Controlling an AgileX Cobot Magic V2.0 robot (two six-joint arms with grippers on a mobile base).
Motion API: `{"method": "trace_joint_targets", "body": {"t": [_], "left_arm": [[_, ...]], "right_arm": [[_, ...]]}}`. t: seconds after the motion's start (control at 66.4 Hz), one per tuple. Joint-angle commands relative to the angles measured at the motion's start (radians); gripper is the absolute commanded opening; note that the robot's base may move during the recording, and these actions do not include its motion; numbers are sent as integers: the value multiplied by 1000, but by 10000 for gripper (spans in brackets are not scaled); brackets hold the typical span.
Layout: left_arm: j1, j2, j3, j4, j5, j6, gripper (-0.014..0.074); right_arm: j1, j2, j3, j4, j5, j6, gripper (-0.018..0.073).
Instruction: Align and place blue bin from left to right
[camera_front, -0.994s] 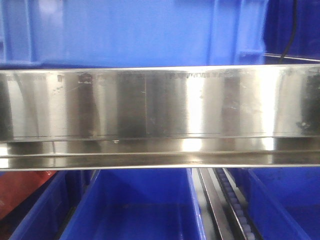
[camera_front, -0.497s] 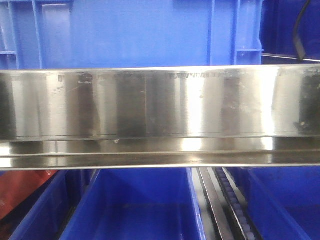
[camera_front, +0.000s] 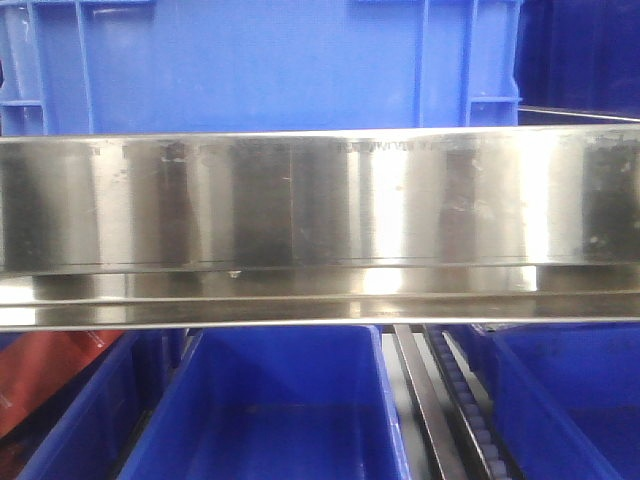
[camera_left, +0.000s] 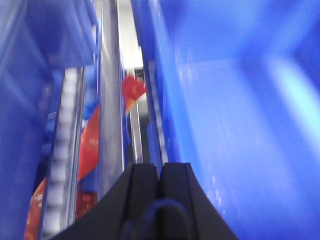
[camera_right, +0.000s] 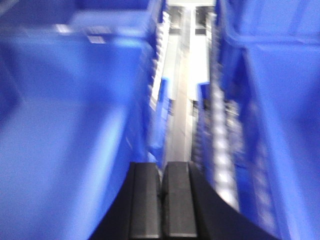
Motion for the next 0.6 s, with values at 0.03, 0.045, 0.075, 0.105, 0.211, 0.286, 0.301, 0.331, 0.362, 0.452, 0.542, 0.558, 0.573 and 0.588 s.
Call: {"method": "trace_joint_targets", "body": {"t": [0.03,0.045,0.075,0.105,0.211,0.286,0.301,0.331,0.362,0.452,0.542,0.558,0.573,0.588], "left_arm": [[3,-158,220,-7,-184,-33,-111],[3,-177,265,-7,-206,-37,-111],[3,-224,338,-11,-262,-37,-111],[3,-269,397,-13,-319,-37,-111],[3,-411,619,-21,-491,-37,-111],[3,-513,773,-24,-609,-37,-111],[3,-529,809,-25,-627,-37,-111],[3,-570,867,-27,-673,-37,-111],[3,-610,923,-29,-717,-37,-111],[3,-713,1048,-31,-829,-37,-111],[3,-815,1177,-31,-939,-37,-111],[3,-835,1203,-33,-960,-37,-111],[3,-848,1227,-39,-973,-37,-111],[3,-867,1243,-44,-989,-37,-111]], "right_arm": [[-2,-114,158,-16,-101,-20,-70],[-2,-127,179,-19,-114,-20,-70],[-2,-162,223,-19,-152,-20,-70],[-2,-191,268,-21,-183,-20,-70],[-2,-305,467,-21,-309,-20,-70],[-2,-395,612,-23,-405,-22,-70],[-2,-409,637,-23,-428,-22,-70],[-2,-442,697,-28,-467,-22,-70],[-2,-474,758,-33,-505,-22,-70],[-2,-556,921,-43,-602,-22,-70],[-2,-660,1092,-61,-732,-22,-70],[-2,-674,1116,-64,-750,-22,-70],[-2,-693,1164,-73,-777,-22,-70],[-2,-711,1187,-75,-802,-22,-70]]}}
